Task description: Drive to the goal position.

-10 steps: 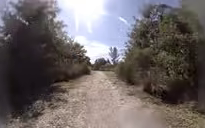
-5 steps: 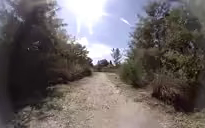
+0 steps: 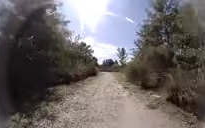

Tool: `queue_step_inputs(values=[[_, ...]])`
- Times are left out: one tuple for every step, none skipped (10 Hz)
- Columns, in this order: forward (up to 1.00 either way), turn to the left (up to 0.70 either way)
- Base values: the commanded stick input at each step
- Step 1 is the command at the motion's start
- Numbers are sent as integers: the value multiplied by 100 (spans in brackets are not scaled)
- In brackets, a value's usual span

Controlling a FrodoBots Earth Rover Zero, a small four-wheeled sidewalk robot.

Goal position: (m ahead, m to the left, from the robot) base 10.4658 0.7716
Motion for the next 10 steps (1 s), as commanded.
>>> queue_step_inputs(values=[[70,0],[70,0],[70,0],[70,0],[70,0],[70,0],[70,0],[70,0],[70,0],[70,0]])
